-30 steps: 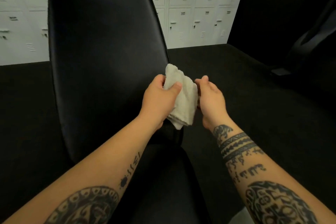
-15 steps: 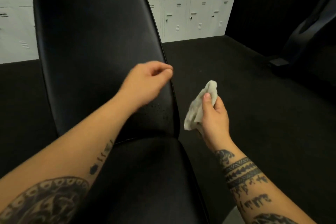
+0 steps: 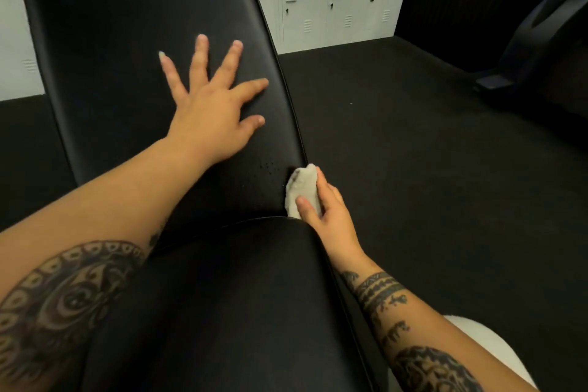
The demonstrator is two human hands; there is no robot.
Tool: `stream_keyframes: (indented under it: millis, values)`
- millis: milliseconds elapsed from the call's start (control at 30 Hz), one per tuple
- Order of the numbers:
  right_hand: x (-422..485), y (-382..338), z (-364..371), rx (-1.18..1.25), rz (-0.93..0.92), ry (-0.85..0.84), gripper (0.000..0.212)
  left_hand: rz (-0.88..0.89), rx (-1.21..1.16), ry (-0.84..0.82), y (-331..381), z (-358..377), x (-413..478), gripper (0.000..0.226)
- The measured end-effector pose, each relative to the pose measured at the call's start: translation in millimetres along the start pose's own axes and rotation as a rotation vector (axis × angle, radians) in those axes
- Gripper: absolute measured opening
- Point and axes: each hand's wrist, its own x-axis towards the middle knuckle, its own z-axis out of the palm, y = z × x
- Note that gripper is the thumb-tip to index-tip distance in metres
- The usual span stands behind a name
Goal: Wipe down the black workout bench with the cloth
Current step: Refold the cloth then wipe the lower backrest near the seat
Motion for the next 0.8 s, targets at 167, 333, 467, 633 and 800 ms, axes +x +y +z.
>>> stream_keyframes:
  millis: [167,333,467,633,800]
  values:
    - [32.9,-24.7,10.4,-0.143,-0.068,0.127,0.068,0.007,0.036,0.01,-15.6,7.7,1.1,0.062]
    - [59.1,-42.5,13.5,-0.176,-0.147,0.143,0.07,0.015,0.024,0.051,-15.3,11.4,0.9,0.061]
    - [32.0,-14.3,13.8,-0.158,-0.156,0.078,0.075,0.021,0.003,0.048,-15.0,12.4,0.4,0.061]
    - [19.8,-1.7,10.5,-0.194,-0.12,0.028,0.078,0.032,-0.007,0.03,-17.4,9.6,1.1,0.061]
    - [71.0,-53.6,16.0,-0.201,-0.172,0.196,0.057,0.019,0.013,0.012,-15.2,10.0,1.3,0.062]
